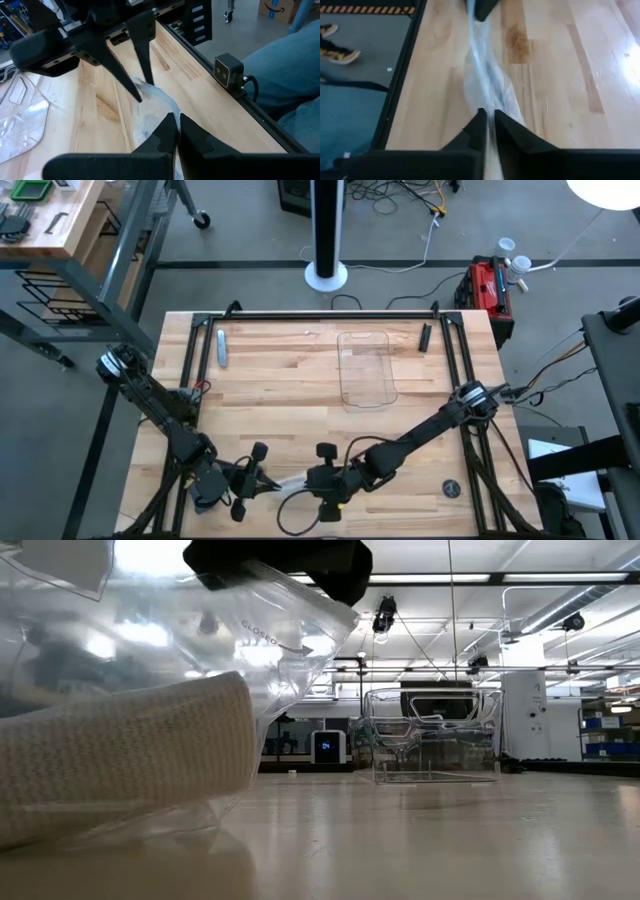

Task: Roll bandage
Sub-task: Close the transparent zip bag

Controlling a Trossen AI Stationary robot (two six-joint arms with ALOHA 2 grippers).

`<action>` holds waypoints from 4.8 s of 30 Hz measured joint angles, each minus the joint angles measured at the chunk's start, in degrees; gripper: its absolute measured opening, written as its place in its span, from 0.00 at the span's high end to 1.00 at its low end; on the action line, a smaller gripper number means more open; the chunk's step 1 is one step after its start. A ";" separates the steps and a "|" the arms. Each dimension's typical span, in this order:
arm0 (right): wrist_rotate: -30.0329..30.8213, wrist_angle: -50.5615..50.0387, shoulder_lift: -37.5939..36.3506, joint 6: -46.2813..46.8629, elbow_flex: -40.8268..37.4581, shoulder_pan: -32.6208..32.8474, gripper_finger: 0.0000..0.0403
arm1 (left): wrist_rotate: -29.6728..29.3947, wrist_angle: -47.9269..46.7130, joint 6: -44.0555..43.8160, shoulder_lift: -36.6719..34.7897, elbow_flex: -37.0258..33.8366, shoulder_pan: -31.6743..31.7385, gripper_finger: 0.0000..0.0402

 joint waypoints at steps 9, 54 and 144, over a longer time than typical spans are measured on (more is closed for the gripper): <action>-3.35 -2.67 0.00 -0.24 0.04 1.15 0.93 | 0.28 -1.26 -0.24 0.00 -0.01 -0.49 1.00; 27.44 7.58 -14.98 10.00 -22.12 16.95 0.70 | -1.77 8.97 7.89 -0.19 -0.14 -1.66 1.00; 16.70 -8.30 -2.75 -12.51 -1.56 3.73 1.00 | 3.12 15.65 -7.17 8.89 -0.10 13.62 0.58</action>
